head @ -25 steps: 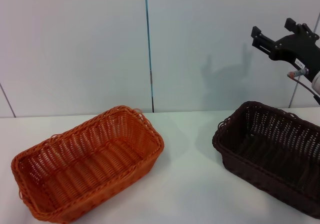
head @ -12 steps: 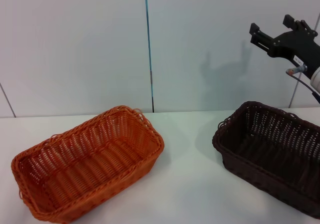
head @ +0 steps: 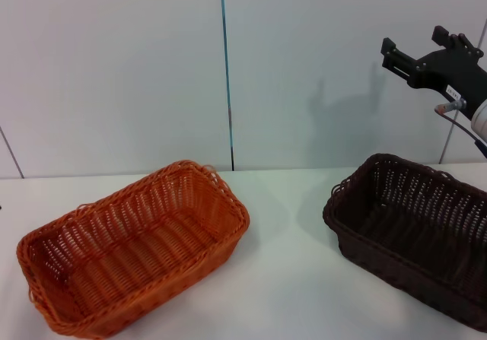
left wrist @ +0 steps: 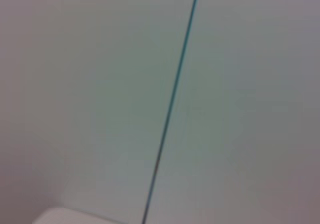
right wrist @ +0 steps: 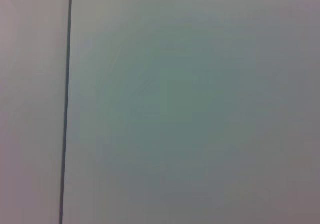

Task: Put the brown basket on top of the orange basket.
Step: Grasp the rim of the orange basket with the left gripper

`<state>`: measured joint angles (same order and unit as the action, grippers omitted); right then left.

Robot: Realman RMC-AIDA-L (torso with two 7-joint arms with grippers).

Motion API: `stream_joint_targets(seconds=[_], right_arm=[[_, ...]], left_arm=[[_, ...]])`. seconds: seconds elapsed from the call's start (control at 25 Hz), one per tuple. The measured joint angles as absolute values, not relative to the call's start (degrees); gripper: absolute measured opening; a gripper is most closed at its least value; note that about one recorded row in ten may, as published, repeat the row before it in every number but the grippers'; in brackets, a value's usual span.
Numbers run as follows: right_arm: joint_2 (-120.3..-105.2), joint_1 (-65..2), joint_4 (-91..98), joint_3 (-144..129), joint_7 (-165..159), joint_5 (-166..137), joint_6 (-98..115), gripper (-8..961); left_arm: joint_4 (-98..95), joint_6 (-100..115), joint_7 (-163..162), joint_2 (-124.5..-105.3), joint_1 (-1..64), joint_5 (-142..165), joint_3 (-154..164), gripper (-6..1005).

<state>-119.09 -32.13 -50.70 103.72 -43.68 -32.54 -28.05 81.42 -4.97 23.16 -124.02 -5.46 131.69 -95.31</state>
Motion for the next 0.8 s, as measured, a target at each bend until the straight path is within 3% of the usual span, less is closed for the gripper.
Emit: stream_joint_targets(seconds=[0.4,0.8], right_arm=[[-119.01,-31.9,-49.8,104.2,-43.7,-32.3,-27.9,926],[-118.99,-32.3,-48.5,105.3,-43.8,-32.2,-26.4,926]], left_arm=[[83.4,-31.0,18.3,-123.75,2.4,133.8,-111.6,905],[83.5,-54.9,11.6,-123.43,16.8,154.3,-124.8,852]])
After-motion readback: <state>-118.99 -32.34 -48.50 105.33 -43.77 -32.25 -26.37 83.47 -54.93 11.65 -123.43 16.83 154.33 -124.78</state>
